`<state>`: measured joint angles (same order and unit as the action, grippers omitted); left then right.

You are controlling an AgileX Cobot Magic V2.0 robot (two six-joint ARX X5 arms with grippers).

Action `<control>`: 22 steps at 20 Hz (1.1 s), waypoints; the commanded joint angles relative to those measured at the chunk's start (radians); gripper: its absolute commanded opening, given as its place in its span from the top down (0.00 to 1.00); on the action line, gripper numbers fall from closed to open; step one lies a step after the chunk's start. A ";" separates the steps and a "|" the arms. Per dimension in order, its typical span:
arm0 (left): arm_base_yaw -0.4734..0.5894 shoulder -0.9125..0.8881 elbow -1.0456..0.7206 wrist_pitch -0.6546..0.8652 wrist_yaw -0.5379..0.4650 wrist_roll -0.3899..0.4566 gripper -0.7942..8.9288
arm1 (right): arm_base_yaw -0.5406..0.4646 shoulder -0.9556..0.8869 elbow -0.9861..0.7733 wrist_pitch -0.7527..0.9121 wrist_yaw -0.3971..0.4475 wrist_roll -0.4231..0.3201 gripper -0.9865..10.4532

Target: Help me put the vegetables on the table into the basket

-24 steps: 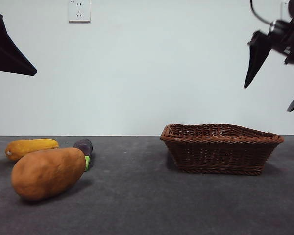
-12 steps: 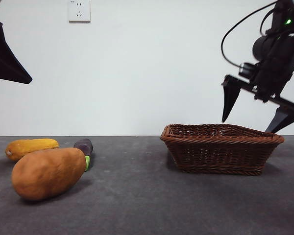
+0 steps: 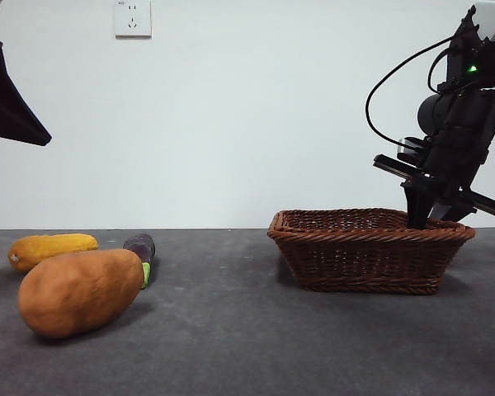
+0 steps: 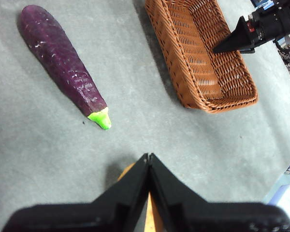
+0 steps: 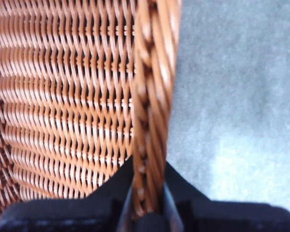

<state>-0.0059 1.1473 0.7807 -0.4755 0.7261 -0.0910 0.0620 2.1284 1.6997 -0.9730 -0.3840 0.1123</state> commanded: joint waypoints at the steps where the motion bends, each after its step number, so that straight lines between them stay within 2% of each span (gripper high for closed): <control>1: 0.000 0.003 0.042 -0.052 -0.007 -0.010 0.92 | 0.003 -0.047 0.000 -0.025 -0.018 -0.029 0.92; 3: 0.000 0.007 0.113 -0.119 -0.083 0.004 0.92 | 0.003 -0.120 0.000 -0.052 -0.020 -0.055 0.92; 6: 0.000 0.069 0.267 -0.279 -0.203 0.069 0.92 | 0.003 -0.233 0.000 -0.128 -0.002 -0.119 0.92; 8: -0.002 0.167 0.392 -0.399 -0.298 0.130 0.92 | 0.003 -0.306 0.000 -0.183 -0.002 -0.144 0.92; 11: -0.008 0.356 0.556 -0.475 -0.433 0.252 0.91 | 0.003 -0.387 0.000 -0.211 -0.002 -0.166 0.92; 12: -0.009 0.415 0.604 -0.490 -0.457 0.269 0.77 | 0.003 -0.401 0.000 -0.218 -0.002 -0.166 0.92; 13: -0.009 0.478 0.656 -0.507 -0.472 0.283 0.46 | 0.004 -0.407 0.000 -0.226 -0.002 -0.166 0.92; 14: -0.013 0.532 0.699 -0.510 -0.491 0.283 0.23 | 0.004 -0.408 0.000 -0.237 -0.002 -0.168 0.92; 18: -0.026 0.715 0.814 -0.488 -0.523 0.283 0.20 | 0.005 -0.407 -0.003 -0.231 -0.002 -0.169 0.92; 20: -0.026 0.788 0.834 -0.460 -0.581 0.282 0.20 | 0.005 -0.407 -0.003 -0.233 -0.002 -0.169 0.92; 22: -0.026 0.832 0.835 -0.438 -0.596 0.287 0.20 | 0.005 -0.407 -0.003 -0.232 -0.002 -0.170 0.92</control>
<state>-0.0296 1.9778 1.6127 -0.9150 0.1310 0.1844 0.0654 1.7176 1.6993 -1.2110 -0.3740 -0.0502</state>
